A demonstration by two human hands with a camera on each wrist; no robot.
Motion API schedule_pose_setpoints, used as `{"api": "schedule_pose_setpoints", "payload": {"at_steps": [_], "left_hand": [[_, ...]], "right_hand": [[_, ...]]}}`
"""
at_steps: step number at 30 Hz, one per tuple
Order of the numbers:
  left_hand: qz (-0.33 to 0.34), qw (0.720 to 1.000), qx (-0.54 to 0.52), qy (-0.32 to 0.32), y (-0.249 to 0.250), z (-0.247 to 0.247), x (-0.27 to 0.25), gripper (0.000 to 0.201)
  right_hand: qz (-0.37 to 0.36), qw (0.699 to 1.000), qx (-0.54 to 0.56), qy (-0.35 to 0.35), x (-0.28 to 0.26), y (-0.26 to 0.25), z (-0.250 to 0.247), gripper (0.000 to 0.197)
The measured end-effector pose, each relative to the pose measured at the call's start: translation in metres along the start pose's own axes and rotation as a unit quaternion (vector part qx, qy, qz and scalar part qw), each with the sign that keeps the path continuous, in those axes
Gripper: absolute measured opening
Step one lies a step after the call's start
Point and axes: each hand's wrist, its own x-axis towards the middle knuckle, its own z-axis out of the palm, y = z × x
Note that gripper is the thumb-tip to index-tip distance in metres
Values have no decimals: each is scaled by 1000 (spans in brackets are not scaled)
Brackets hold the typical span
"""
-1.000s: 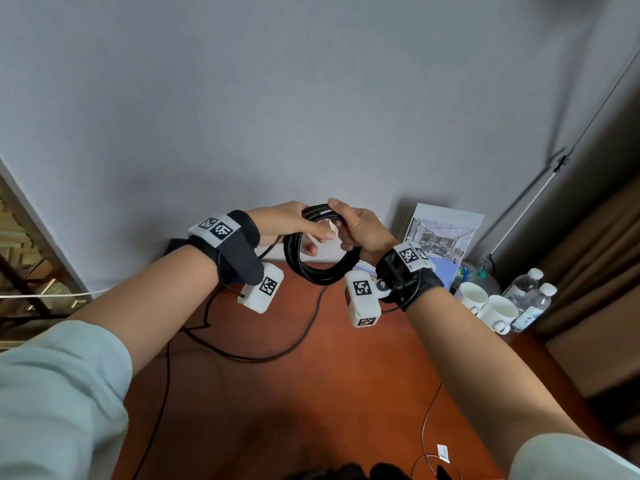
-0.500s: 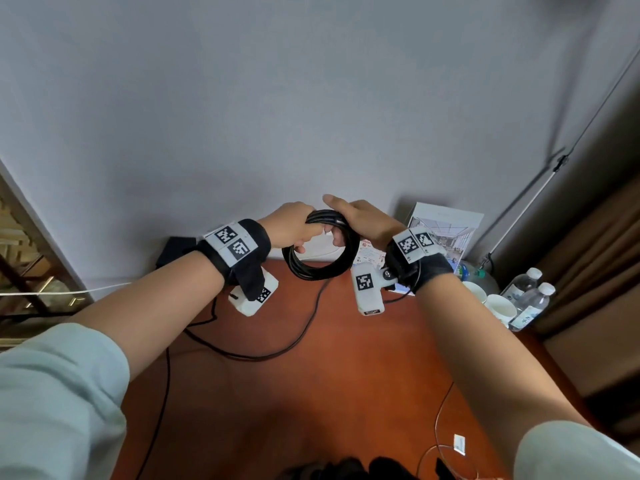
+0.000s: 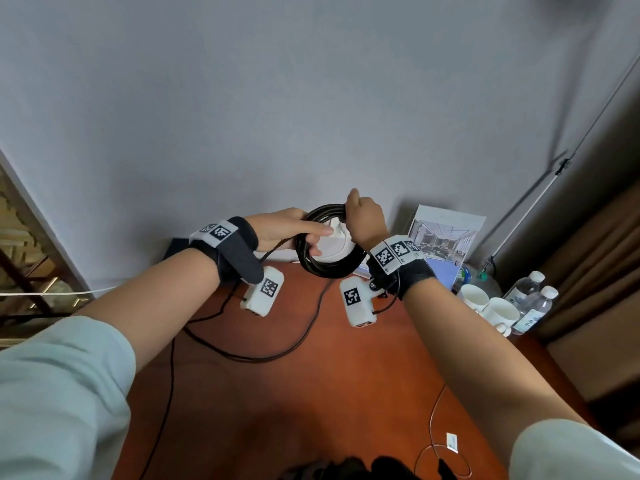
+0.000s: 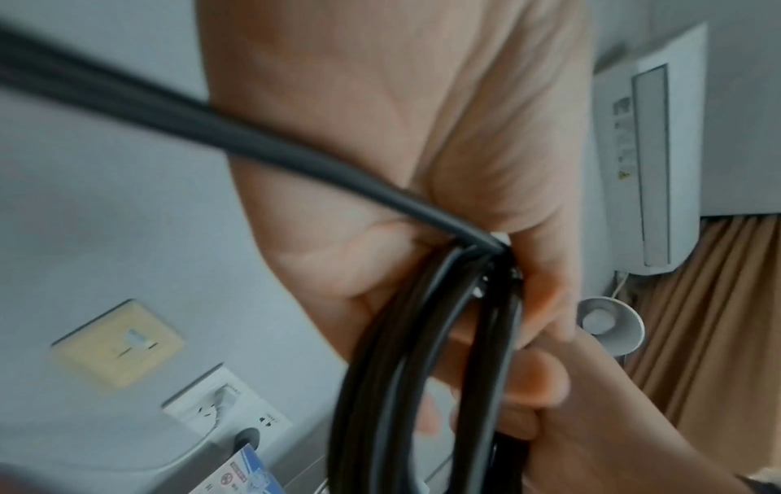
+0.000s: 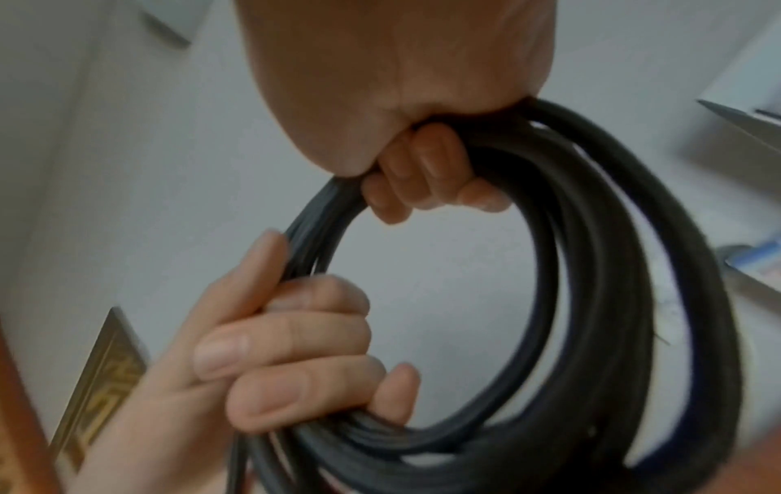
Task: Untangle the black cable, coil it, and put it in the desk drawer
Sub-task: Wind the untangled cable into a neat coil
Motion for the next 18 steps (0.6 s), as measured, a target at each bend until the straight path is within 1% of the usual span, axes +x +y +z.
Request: {"api": "schedule_pose_setpoints", "payload": {"at_steps": [1,2,3,5,6,7,8,10,11,13,14,16,17,18], "left_hand": [[14,1000,-27,9,-4,0,-1,25],[31,998,-14,43,-6,1,-1,21],[51,994,34,92,-9,4,1,21],[77,967,168,177,-9,11,5,26],[76,950,225,204,-8,11,5,29],[69,937,267,216,-8,11,6,31],[61,929,295,216,-8,9,5,33],[46,916,344,201,-6,8,4,35],[41,909,369,192,-5,10,3,37],[34,898,402,175,0,15,3,39],[30,898,405,169,3,17,4,39],[23,904,397,155,10,20,8,37],[20,914,377,147,13,20,9,36],[22,933,333,133,14,19,9,34]], "right_hand": [[18,1000,20,12,2,5,1,17],[44,996,81,21,3,7,1,20],[73,984,161,21,2,8,4,28],[145,946,290,18,-2,8,8,39],[159,933,321,6,-3,8,10,42],[155,930,332,-18,-5,7,10,44],[138,934,328,-42,-6,7,8,45],[81,965,239,-72,-10,5,3,52],[53,978,189,-73,-9,4,1,57],[10,990,124,-67,-8,-3,1,62],[-5,992,109,-58,-6,-7,2,59],[-1,995,102,-22,0,-11,6,41],[22,993,116,-5,2,-11,8,37],[46,989,137,12,4,-9,10,37]]}}
